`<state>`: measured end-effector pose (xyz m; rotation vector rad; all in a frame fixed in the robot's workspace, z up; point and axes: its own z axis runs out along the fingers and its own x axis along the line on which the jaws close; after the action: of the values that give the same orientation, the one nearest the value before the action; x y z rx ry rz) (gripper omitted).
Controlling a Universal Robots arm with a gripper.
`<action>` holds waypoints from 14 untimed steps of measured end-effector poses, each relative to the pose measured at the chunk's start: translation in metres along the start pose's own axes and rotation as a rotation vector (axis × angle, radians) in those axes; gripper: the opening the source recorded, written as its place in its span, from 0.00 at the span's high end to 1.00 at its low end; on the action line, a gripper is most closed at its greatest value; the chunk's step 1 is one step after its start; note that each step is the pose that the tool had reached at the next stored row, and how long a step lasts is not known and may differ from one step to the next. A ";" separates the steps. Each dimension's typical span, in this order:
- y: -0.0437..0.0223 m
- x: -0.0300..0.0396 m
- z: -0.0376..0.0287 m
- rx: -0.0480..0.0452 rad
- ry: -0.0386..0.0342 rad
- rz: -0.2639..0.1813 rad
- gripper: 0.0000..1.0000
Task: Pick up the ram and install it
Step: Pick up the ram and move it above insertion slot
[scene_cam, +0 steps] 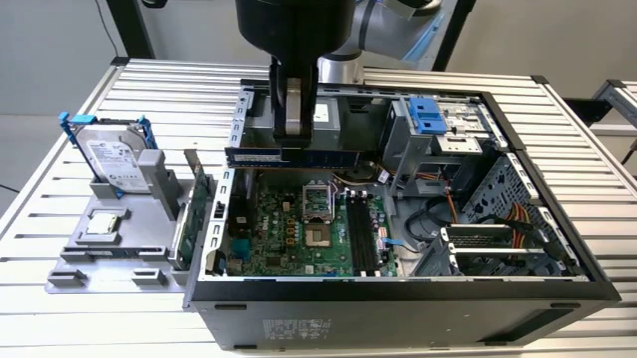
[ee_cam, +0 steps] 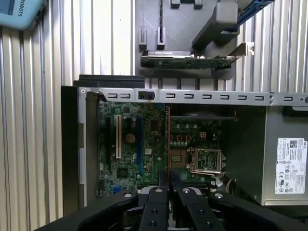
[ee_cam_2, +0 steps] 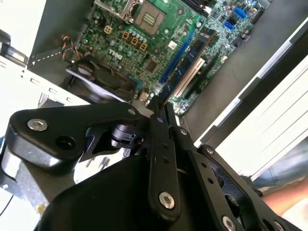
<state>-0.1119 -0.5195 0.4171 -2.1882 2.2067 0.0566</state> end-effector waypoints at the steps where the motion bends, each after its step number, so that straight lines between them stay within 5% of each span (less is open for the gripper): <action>1: -0.0013 0.0000 0.0000 0.0000 0.0000 0.000 1.00; 14: -0.0141 -0.0001 0.0000 0.0000 0.0000 0.000 1.00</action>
<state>-0.0978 -0.5195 0.4171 -2.1882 2.2067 0.0566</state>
